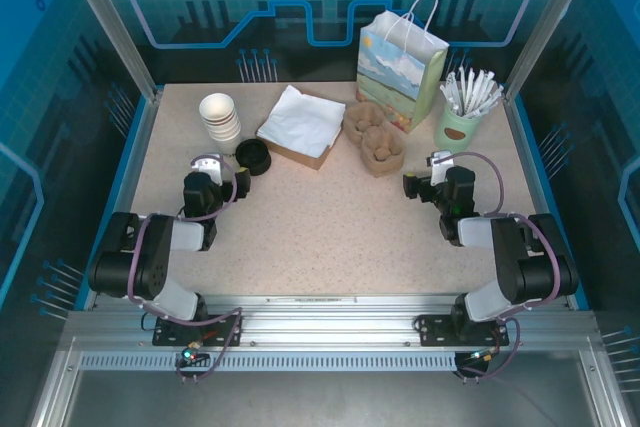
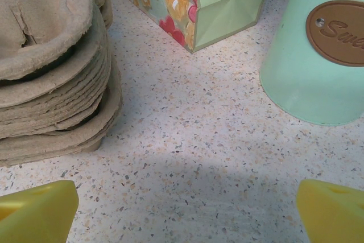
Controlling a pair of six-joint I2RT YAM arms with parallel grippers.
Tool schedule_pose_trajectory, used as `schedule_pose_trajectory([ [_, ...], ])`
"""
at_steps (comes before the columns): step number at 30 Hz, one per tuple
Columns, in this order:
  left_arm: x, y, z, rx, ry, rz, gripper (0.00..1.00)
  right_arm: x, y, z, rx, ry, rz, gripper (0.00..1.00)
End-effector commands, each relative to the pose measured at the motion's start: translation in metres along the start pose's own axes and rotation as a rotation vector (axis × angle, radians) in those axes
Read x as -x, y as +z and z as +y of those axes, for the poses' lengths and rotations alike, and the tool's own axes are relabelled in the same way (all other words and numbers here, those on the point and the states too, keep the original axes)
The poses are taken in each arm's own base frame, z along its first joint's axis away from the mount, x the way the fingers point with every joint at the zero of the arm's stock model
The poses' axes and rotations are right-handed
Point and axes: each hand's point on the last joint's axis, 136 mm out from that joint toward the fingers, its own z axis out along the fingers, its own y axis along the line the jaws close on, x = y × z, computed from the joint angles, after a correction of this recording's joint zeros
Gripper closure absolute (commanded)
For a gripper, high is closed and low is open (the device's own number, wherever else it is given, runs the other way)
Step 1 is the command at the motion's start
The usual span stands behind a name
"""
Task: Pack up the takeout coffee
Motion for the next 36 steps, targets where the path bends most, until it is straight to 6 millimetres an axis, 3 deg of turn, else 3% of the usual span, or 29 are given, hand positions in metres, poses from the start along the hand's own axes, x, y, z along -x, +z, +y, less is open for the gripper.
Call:
schedule_pose_trajectory([
  [1, 0.008, 0.003, -0.006, -0.031, 0.019, -0.018, 0.01, 0.013, -0.001, -0.004, -0.005, -0.001, -0.046, 0.0],
  [23, 0.01, 0.001, -0.004, -0.018, 0.016, -0.033, 0.01, 0.014, -0.001, -0.004, -0.009, -0.001, -0.044, 0.0],
  [27, 0.022, -0.012, 0.007, 0.037, -0.015, -0.069, 0.01, 0.025, -0.008, -0.008, -0.032, 0.007, -0.027, 0.0],
  [31, 0.043, -0.035, 0.027, 0.154, -0.07, -0.111, 0.01, 0.042, -0.028, -0.02, -0.104, 0.052, -0.033, 0.0],
  [34, 0.059, -0.064, 0.052, 0.3, -0.222, -0.114, 0.01, 0.058, -0.054, -0.038, -0.198, 0.2, -0.084, 0.0],
  [36, 0.067, -0.081, 0.057, 0.326, -0.322, -0.103, 0.01, 0.067, -0.071, -0.043, -0.215, 0.316, -0.095, 0.0],
])
